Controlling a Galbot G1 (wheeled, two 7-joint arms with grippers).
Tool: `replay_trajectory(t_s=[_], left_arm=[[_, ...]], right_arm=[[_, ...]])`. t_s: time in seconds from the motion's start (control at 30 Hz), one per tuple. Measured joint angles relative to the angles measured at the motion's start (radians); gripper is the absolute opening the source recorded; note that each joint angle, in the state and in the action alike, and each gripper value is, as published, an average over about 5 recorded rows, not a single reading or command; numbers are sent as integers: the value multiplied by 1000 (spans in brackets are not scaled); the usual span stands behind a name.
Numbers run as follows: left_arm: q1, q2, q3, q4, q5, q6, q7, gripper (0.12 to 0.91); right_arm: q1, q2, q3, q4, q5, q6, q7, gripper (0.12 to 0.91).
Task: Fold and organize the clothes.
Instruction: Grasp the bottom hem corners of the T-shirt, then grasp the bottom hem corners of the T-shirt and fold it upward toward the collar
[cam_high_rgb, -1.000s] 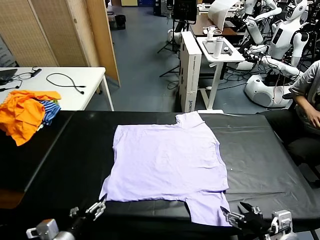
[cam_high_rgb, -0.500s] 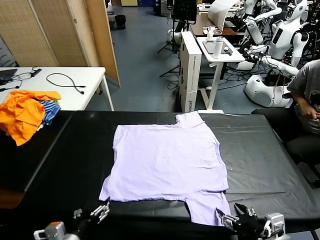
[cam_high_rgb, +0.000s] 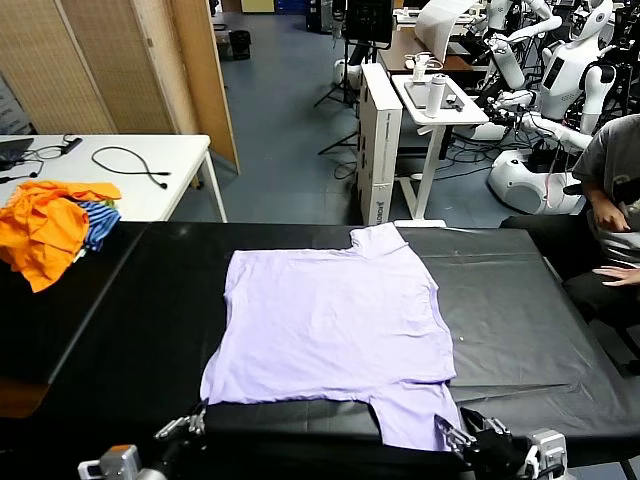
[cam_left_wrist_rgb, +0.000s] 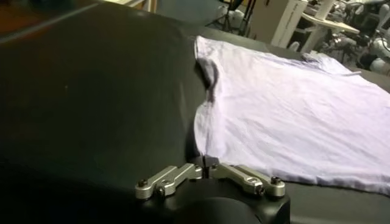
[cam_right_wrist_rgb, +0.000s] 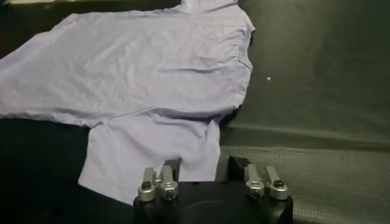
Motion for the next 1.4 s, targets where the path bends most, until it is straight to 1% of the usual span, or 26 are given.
replay_trajectory(t_s=[0.17,0.3,0.5,0.67,0.8,1.0,1.13,1.23,1.4], left_arm=[[16,6,-12,-21,-3,2,-7,147],[42,22,-38,-51,-29,8,-15,147],[101,50,-97,-105,-60,5,-21,147],[140,51,-124,-129,-66,-32,-20,147],[128,35,-121,-127,-71,-56,-25,147],[44,1,-99,-95,-73,-99,-15,147],[-36,-21,-80,-55,-40,-108,-11,147],[-96,-27,-63,-19,2,-112,-2,147],[-195,-26,-32,43,40,-101,6,147]], right_arm=[[-27,4,1,46,30,-40,42,139],[-61,13,-5,97,33,-62,67,139],[-99,16,7,145,42,-62,77,139],[-80,17,18,158,78,-60,79,139],[-18,7,31,148,140,-34,87,139],[130,-5,8,83,213,-22,123,139],[240,-4,-28,12,216,-20,142,139],[328,0,-60,-52,214,-21,150,139],[466,-1,-116,-155,199,-22,153,139]])
